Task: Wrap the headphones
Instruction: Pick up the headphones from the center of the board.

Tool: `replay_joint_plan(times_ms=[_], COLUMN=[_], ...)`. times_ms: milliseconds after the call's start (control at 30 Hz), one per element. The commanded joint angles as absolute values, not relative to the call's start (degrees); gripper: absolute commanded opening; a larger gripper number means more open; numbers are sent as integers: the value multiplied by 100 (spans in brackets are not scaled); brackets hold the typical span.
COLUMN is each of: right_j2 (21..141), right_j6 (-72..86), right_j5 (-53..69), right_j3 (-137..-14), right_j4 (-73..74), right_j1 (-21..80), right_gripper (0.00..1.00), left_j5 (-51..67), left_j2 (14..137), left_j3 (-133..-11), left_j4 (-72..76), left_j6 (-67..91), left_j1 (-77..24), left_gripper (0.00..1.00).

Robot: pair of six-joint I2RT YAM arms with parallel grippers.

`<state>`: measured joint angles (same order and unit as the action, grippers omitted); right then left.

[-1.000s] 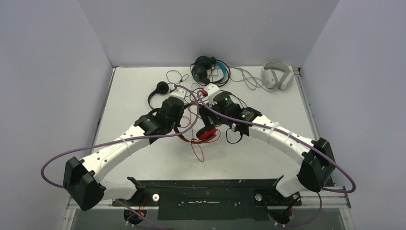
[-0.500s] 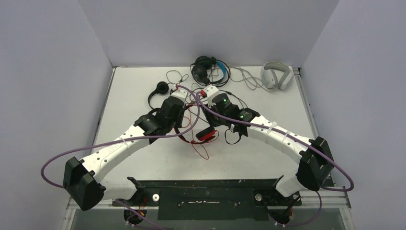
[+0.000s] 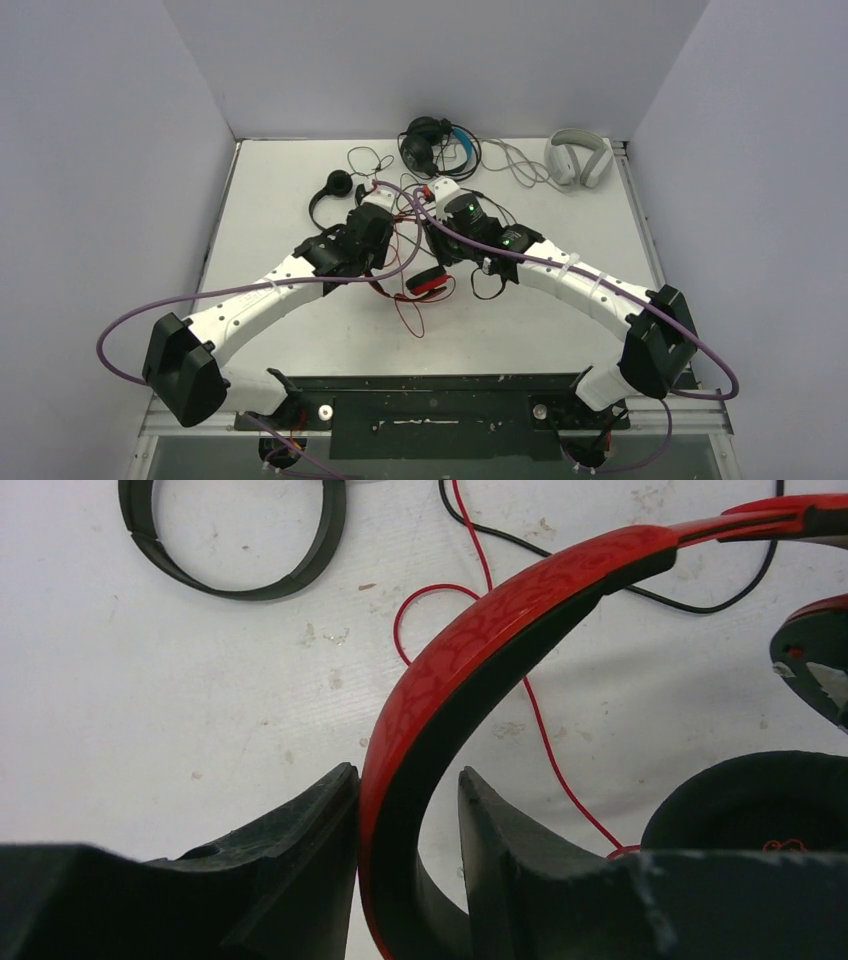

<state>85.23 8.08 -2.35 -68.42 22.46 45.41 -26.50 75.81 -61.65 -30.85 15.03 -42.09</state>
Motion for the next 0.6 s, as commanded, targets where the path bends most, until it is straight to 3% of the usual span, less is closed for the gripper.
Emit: replay_joint_plan(times_ms=[0,133,200,233,267,300,433,500,567], right_j2=[8205,8196,8197,8173,8142,8083,7723,7405,7014], right_j6=[956,959,966,985,992,993,1005,1011,1045], right_j5=[-132,-123,-123,-123,-116,-102,-45,118,250], right_j3=[-6939,-6918,-6894,-6878,-6848,-6777,-6320,-5974,-5467], right_j4=[1881,1882,1882,1877,1853,1797,1383,1022,659], right_j1=[4512,4509,4509,4509,4509,4500,4408,4329,4257], right_gripper=[17,17,17,21,34,48,86,98,100], left_j5=[-3062,-3179,-3224,-3267,-3358,-3436,-3417,-3183,-2935], left_j2=[7716,7776,7799,7831,7850,7877,7752,7585,7401], left_j3=[-6223,-6201,-6179,-6175,-6163,-6165,-6111,-6102,-6120], left_j4=[-3184,-3180,-3172,-3189,-3220,-3240,-3188,-3129,-3103], left_j6=[1678,1731,1763,1773,1812,1854,1928,1878,1846], left_j1=[-4235,-4236,-4236,-4236,-4236,-4226,-4136,-3974,-3723], left_gripper=[38,37,26,11,1,0,0,0,0])
